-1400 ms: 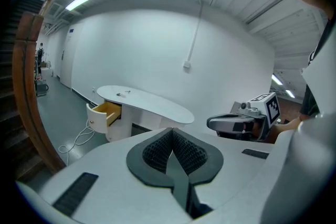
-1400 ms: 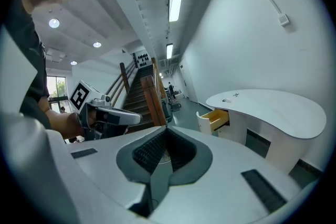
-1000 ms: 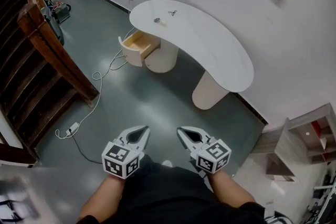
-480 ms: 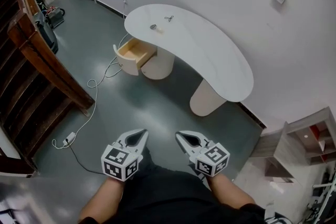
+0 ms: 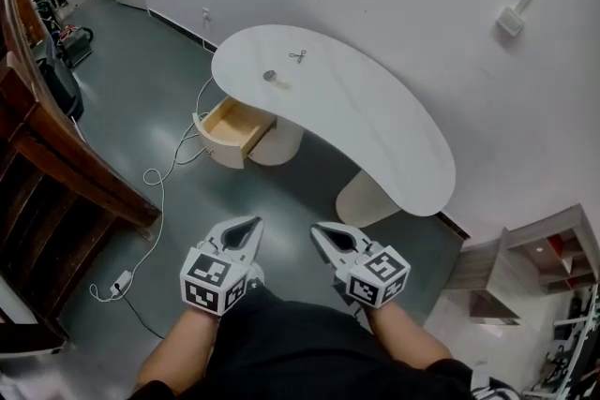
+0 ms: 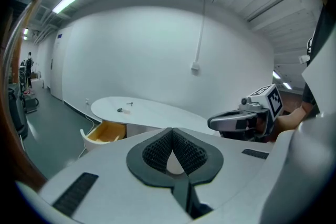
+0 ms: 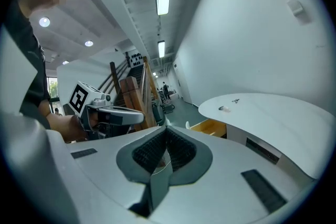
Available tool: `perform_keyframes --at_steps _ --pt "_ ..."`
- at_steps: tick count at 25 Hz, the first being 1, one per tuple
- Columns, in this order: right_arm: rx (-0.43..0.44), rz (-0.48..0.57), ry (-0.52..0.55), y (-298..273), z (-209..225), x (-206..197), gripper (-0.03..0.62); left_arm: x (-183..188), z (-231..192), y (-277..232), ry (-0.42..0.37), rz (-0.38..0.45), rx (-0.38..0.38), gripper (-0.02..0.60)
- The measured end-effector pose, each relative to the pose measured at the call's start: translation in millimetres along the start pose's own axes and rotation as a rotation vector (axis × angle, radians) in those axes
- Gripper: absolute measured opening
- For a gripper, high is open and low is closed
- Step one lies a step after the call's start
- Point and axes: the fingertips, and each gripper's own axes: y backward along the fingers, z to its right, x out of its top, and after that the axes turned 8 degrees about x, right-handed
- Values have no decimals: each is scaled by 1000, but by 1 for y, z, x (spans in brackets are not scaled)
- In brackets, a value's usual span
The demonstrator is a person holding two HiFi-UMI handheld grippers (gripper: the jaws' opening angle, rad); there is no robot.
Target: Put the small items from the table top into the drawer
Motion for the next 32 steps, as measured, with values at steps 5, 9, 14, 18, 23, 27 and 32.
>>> perform_keyframes --at_steps 5,9,14,18,23,27,32 --pt "-39 -5 -16 -52 23 13 6 15 -54 -28 -27 -14 -39 15" --pt "-76 -10 -25 -83 40 22 6 24 -88 -49 -43 -32 -72 15" --pt "-99 -25 -33 -115 57 29 6 34 -127 -69 -45 -34 -93 15" --pt "-106 -42 -32 -130 71 37 6 37 -147 -82 -31 -44 -96 15" --pt "-108 -48 -46 -146 92 42 6 40 -159 -101 -16 -52 -103 15" --pt "-84 -48 -47 -162 115 46 6 46 -169 -117 -14 -47 -85 15" --pt "-27 -39 -34 -195 154 63 6 59 -201 -147 -4 -48 -18 15"
